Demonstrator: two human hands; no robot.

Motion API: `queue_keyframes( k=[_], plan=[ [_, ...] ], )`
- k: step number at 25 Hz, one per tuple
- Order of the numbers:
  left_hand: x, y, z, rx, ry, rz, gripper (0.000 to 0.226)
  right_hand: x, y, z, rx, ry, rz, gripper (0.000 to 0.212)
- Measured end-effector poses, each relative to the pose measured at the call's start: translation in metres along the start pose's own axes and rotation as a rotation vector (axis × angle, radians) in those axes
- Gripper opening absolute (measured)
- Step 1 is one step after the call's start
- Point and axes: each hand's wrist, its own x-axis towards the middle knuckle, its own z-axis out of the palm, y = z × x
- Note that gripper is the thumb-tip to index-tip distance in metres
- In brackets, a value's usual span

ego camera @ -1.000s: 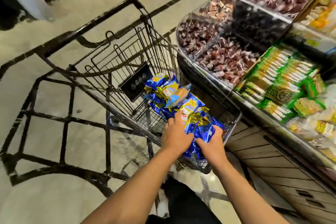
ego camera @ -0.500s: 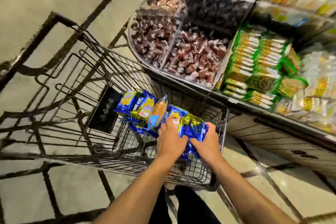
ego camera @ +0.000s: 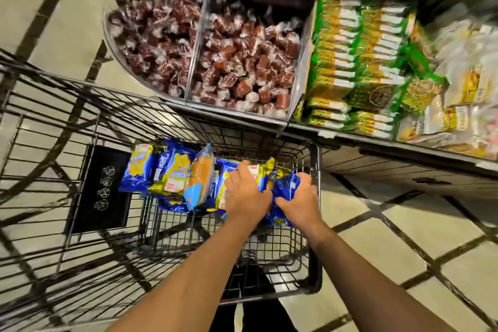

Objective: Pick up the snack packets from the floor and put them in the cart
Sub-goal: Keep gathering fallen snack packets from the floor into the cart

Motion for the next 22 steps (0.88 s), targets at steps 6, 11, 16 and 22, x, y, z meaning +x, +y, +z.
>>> queue_keyframes(
  k=[6,11,16,22],
  plan=[
    [0.015,-0.003,0.021,0.064,0.043,0.030,0.086,0.024,0.010,0.014,-0.067,-0.015,-0.019,0.080],
    [0.013,-0.007,0.025,0.036,0.026,0.052,0.099,0.023,0.020,0.017,-0.053,-0.065,-0.001,0.097],
    [0.007,-0.015,0.017,-0.041,0.018,0.047,0.104,0.013,0.021,0.012,0.007,-0.052,-0.001,0.100],
    [-0.010,-0.010,-0.009,0.044,0.100,0.113,0.079,-0.011,0.010,-0.003,-0.127,0.092,-0.022,0.078]
  ],
)
